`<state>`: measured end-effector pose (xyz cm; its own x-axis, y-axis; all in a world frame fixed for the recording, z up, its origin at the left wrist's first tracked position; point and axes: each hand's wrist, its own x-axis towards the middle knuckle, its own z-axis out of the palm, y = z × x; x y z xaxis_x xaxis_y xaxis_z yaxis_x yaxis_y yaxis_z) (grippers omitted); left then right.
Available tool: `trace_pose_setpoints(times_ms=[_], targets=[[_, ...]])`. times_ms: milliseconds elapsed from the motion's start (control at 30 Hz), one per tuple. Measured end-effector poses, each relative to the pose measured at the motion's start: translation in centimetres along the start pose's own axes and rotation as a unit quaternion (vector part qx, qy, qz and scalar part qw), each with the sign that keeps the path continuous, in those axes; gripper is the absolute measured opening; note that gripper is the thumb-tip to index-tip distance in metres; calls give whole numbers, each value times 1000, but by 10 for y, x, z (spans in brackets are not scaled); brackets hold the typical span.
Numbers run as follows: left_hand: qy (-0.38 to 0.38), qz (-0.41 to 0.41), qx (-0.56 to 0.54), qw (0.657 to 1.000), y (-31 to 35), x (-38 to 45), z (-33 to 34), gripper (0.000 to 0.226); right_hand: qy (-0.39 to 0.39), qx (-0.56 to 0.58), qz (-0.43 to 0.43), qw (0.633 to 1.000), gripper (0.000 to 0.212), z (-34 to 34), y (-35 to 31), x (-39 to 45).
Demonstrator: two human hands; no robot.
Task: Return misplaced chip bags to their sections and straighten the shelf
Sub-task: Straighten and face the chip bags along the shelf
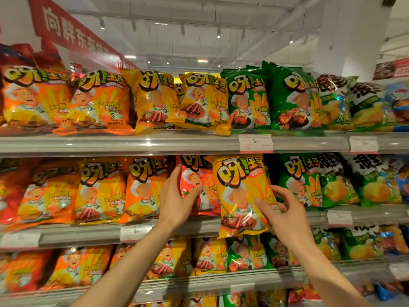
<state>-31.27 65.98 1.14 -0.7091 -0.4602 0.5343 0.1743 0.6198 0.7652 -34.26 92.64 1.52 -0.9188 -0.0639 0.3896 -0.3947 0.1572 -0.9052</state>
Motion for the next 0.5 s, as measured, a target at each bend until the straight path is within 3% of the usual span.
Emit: trace_pose_setpoints(times_ms=[500], targets=[[30,5,-23,999,-29,-45,-136,77,7,-28,-34,999,55,65,-8,20]])
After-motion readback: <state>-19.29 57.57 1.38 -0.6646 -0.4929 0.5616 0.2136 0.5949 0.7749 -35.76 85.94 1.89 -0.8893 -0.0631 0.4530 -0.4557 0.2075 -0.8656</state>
